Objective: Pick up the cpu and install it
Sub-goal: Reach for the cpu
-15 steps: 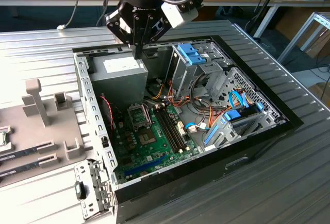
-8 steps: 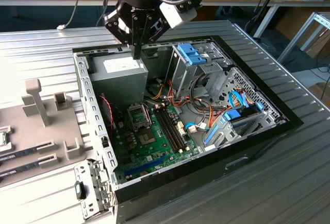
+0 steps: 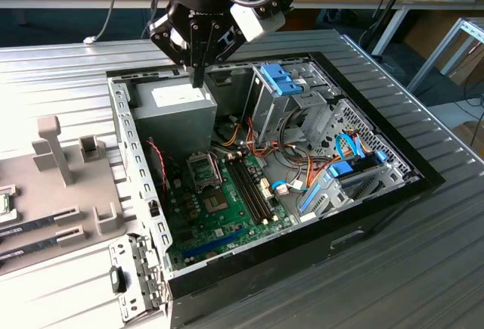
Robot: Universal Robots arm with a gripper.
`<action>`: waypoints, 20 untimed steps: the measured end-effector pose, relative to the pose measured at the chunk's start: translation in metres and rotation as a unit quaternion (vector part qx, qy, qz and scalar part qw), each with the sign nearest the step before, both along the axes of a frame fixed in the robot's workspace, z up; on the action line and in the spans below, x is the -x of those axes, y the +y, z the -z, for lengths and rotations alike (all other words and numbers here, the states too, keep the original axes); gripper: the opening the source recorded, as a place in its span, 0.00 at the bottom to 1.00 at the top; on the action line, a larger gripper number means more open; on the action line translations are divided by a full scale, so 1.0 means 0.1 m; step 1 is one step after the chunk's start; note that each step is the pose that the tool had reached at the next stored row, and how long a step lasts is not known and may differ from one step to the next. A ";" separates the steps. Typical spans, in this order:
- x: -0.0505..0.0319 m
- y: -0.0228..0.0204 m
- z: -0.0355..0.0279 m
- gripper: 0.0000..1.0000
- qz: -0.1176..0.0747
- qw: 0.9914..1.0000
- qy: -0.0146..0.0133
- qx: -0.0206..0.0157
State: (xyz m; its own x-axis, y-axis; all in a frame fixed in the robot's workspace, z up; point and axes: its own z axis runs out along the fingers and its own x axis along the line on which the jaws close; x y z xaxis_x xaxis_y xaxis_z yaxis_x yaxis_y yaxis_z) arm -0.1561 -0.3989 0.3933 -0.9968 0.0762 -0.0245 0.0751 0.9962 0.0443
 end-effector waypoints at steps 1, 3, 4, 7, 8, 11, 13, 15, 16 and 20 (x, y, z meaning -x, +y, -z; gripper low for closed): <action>0.003 0.000 0.000 0.11 0.000 1.000 0.000 0.000; 0.015 0.000 0.000 0.11 0.000 1.000 0.000 0.000; 0.020 0.000 0.000 0.11 0.000 1.000 0.000 0.000; 0.034 0.000 0.000 0.11 0.000 1.000 0.000 0.000; 0.041 0.000 0.000 0.11 0.000 1.000 0.000 0.000; 0.058 0.000 0.000 0.11 0.000 1.000 0.000 0.000; 0.082 0.000 0.000 0.11 0.000 1.000 0.000 0.000; 0.101 0.000 0.000 0.11 0.000 1.000 0.000 0.000; 0.110 0.000 0.000 0.11 0.000 1.000 0.000 0.000; 0.135 0.000 0.000 0.11 0.000 1.000 0.000 0.000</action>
State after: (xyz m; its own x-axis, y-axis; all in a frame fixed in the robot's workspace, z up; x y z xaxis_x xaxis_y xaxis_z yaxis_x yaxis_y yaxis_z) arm -0.1696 -0.3989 0.3932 -0.9968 0.0762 -0.0245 0.0751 0.9962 0.0444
